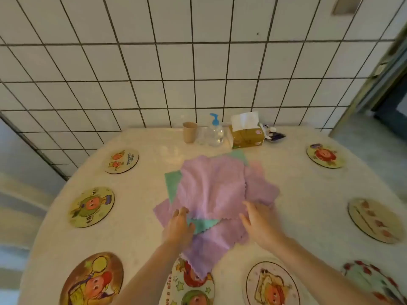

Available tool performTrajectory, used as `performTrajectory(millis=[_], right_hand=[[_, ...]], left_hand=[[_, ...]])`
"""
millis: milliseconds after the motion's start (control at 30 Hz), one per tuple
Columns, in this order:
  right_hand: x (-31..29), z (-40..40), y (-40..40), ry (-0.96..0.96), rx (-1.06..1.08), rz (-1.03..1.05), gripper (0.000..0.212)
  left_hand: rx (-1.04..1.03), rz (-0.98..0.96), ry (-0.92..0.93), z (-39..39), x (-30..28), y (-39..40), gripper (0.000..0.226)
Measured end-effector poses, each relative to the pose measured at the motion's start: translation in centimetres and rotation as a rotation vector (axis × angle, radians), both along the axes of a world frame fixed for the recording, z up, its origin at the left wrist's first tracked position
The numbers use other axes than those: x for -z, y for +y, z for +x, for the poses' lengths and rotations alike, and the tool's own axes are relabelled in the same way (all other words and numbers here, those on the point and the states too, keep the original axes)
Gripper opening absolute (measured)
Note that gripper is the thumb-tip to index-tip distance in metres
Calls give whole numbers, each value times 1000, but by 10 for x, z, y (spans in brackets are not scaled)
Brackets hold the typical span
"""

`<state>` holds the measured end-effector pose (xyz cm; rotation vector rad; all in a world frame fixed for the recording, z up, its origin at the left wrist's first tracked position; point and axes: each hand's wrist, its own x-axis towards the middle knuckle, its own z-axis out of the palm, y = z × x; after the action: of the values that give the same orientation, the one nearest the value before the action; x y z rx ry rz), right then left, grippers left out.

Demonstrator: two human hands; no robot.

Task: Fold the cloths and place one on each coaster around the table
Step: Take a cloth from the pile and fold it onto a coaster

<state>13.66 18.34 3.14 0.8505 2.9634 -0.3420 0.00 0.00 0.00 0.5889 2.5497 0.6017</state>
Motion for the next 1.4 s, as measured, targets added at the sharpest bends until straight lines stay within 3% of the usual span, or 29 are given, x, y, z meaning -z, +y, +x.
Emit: performTrajectory(millis=[133, 300, 433, 533, 667, 833, 1033, 1200, 1300, 1400], right_hand=[[19, -47, 34, -56, 215, -242, 43], [41, -87, 74, -64, 374, -380, 37], [56, -111, 101, -62, 454, -590, 35], [54, -119, 108, -106, 476, -604, 38], [53, -131, 120, -97, 434, -659, 16], [55, -131, 127, 17, 361, -552, 31], [53, -126, 134, 62, 319, -433, 40], [46, -131, 139, 290, 487, -645, 26], [54, -127, 143, 229, 596, -761, 35], [59, -115, 139, 50, 565, -809, 43]], left_hand=[[-34, -19, -35, -51, 20, 35, 51], [-65, -114, -7, -97, 33, 65, 58], [-209, -68, -143, -125, 51, 75, 59], [-354, 5, -200, -136, 60, 75, 57], [-433, -46, -233, -154, 81, 78, 61], [-383, -224, -172, -157, 79, 84, 24], [-472, 106, -101, -142, 45, 86, 11], [-536, 315, -110, -132, 21, 82, 29], [-551, 334, -197, -125, 12, 75, 51], [-494, 296, -320, -112, 11, 60, 70]])
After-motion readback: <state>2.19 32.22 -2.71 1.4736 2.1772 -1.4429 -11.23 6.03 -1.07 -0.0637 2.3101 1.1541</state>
